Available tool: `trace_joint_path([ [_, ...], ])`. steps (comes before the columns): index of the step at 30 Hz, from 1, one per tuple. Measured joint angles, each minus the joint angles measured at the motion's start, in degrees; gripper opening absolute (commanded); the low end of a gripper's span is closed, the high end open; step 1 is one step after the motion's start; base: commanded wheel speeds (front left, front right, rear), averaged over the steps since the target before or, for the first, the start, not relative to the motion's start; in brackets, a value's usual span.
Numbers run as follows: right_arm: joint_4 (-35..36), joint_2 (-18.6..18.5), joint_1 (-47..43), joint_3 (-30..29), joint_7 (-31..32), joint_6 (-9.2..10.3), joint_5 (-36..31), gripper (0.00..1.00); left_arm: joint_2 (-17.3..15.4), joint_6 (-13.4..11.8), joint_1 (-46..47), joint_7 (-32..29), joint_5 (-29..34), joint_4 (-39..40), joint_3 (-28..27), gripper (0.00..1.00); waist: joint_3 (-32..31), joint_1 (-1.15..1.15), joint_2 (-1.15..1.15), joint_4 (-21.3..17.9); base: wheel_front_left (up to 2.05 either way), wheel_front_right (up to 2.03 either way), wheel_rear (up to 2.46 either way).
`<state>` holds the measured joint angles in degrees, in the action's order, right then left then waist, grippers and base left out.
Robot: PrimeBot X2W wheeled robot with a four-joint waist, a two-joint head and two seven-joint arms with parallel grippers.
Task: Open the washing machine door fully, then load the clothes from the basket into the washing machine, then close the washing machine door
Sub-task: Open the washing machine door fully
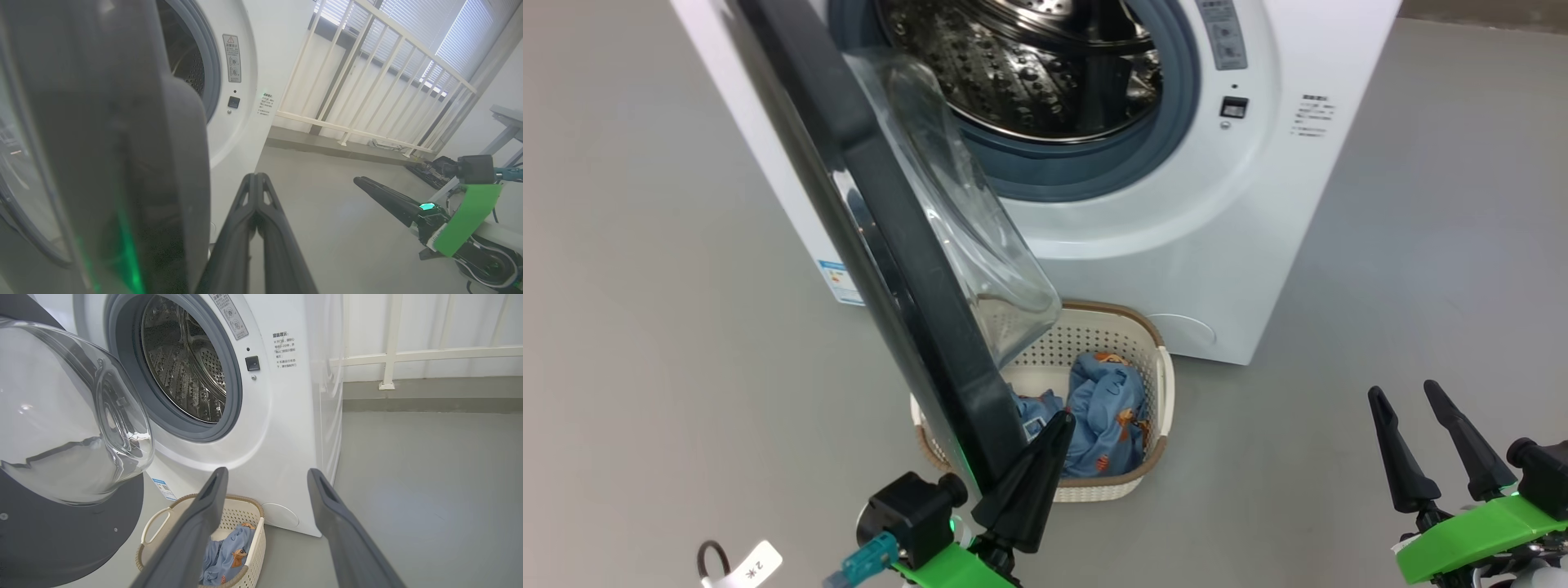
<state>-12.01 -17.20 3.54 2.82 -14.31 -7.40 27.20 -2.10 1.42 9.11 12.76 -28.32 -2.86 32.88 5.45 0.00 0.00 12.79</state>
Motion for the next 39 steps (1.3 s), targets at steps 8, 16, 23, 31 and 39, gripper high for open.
trace_joint_path([
  [8, 0.0, -0.3, 0.0, 0.2, 0.0, 0.00, 0.0, 1.00, -0.7, -0.7, -1.0, -0.9, -0.3, 1.0, 0.2, 0.00, -0.3, 0.00, 0.00, 2.6, 0.00, 0.00, 0.00],
  [16, 0.1, -0.5, 0.0, 0.2, 0.0, 0.00, 0.0, 1.00, -1.4, -1.8, -1.7, -1.7, -0.3, 2.2, 0.5, 0.00, -0.3, 0.00, 0.00, 5.0, 0.00, 0.00, 0.00],
  [23, 0.3, -0.5, 0.0, 0.2, 0.0, 0.00, -0.3, 1.00, -2.5, -2.8, -2.8, -2.3, -0.3, 3.9, 0.4, 0.00, -0.4, 0.00, 0.00, 7.5, 0.00, 0.00, 0.00],
  [31, 0.3, -0.6, 0.0, 0.2, 0.0, 0.00, -0.3, 1.00, -3.4, -4.2, -3.5, -3.0, -0.2, 5.7, 0.4, 0.00, -0.1, 0.00, 0.00, 9.6, 0.00, 0.00, 0.00],
  [39, 0.3, -0.8, 0.0, 0.3, 0.0, 0.00, -0.3, 1.00, -4.3, -5.8, -4.5, -3.3, -0.1, 7.3, -0.1, 0.00, 0.3, 0.00, 0.00, 11.5, 0.00, 0.00, 0.00],
])
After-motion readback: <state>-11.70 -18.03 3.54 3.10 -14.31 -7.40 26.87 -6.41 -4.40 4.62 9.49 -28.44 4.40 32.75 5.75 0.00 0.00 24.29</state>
